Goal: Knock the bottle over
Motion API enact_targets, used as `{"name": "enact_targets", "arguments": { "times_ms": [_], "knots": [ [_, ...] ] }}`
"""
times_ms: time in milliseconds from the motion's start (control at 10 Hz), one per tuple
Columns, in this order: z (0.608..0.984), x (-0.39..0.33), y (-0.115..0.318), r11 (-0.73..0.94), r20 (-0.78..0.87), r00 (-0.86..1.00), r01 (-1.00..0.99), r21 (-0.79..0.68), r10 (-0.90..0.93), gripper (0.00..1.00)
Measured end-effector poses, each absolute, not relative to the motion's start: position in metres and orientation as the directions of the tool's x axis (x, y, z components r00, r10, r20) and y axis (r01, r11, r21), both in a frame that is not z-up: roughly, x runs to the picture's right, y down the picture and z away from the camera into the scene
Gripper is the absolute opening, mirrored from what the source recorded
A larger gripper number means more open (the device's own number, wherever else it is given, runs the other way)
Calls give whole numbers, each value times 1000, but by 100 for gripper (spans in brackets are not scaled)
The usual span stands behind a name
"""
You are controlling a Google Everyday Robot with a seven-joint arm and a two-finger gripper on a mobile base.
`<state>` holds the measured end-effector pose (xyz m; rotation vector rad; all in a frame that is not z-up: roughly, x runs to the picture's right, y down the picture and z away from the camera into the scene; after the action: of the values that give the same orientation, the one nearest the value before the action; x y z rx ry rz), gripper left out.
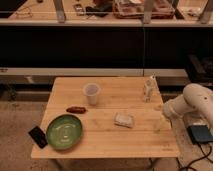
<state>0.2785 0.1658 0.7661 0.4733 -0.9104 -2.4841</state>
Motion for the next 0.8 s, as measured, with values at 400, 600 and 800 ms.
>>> {"name": "enact_targets", "arguments": {
  "times_ms": [400,600,800],
  "knots": [
    [766,279,165,-681,-160,-840,293,671,-519,80],
    [771,290,155,-691,-148,-836,323,647,-529,77],
    [782,323,121,-731,-129,-824,403,551,-551,57]
  ]
}}
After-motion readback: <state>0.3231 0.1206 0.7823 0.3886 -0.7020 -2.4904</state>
